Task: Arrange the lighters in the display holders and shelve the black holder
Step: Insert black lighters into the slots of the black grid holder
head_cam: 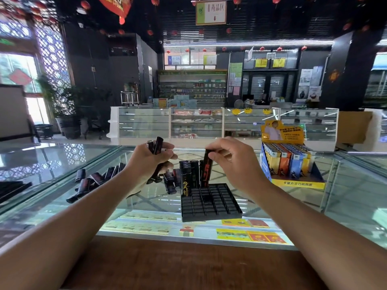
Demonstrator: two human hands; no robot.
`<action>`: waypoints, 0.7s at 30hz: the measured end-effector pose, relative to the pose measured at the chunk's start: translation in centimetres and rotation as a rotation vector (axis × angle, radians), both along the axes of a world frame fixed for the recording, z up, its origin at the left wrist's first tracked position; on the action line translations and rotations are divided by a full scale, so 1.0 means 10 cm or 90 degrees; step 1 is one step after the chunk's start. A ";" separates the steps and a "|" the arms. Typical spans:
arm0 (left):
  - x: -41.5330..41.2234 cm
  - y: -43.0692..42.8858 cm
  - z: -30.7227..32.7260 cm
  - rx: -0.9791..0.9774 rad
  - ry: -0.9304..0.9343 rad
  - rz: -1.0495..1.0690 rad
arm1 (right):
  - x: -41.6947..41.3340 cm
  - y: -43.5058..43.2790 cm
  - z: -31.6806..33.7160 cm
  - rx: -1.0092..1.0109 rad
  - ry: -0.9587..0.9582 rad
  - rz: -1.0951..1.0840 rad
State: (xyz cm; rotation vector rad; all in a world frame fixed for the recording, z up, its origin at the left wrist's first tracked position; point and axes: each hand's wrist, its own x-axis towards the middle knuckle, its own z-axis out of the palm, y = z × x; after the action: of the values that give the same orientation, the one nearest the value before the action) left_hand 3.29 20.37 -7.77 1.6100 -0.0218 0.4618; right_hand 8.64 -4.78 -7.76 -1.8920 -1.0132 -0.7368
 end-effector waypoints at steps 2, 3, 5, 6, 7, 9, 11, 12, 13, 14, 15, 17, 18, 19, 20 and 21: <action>0.01 -0.01 0.00 -0.058 0.011 -0.026 | 0.01 0.00 -0.01 -0.055 -0.006 -0.001; 0.01 -0.01 0.00 -0.080 0.016 -0.040 | 0.00 0.00 -0.01 -0.081 0.007 0.003; 0.02 0.00 0.00 -0.096 0.021 -0.063 | -0.01 -0.01 -0.01 -0.109 0.036 0.018; 0.02 0.00 -0.01 -0.094 0.022 -0.069 | -0.02 -0.01 -0.01 -0.107 0.042 0.021; 0.01 -0.01 -0.01 -0.087 0.023 -0.070 | -0.02 -0.01 -0.01 -0.102 0.047 0.021; 0.00 0.00 -0.01 -0.070 0.026 -0.059 | -0.02 -0.01 -0.01 -0.099 0.049 0.019; 0.00 0.02 -0.01 -0.048 0.032 -0.042 | -0.01 0.00 -0.02 -0.117 0.038 0.015; 0.00 0.02 -0.02 -0.031 0.034 -0.033 | 0.00 0.01 -0.03 -0.125 0.030 0.010; 0.00 0.04 -0.01 -0.013 0.034 -0.025 | 0.00 0.01 -0.04 -0.129 0.024 0.004; 0.01 0.05 -0.02 0.006 0.029 -0.013 | 0.00 0.02 -0.04 -0.130 0.019 -0.002; 0.01 0.06 -0.01 0.023 0.025 0.001 | 0.00 0.02 -0.04 -0.127 0.016 -0.008; 0.00 0.08 0.01 0.049 0.027 0.037 | -0.01 0.03 -0.04 -0.119 0.011 -0.016; 0.00 0.09 0.02 0.051 0.031 0.057 | -0.02 0.03 -0.04 -0.113 0.011 -0.019; 0.01 0.11 0.03 0.043 0.034 0.076 | -0.03 0.03 -0.04 -0.107 0.010 -0.022; 0.02 0.12 0.04 0.024 0.034 0.096 | -0.04 0.04 -0.04 -0.102 0.007 -0.028; 0.03 0.12 0.05 0.004 0.027 0.111 | -0.05 0.04 -0.03 -0.095 0.003 -0.034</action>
State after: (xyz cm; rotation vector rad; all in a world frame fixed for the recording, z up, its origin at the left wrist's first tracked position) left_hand 3.59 21.59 -7.27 1.6338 0.1511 0.5624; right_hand 8.14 -4.40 -8.07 -2.0553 -1.0440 -0.7040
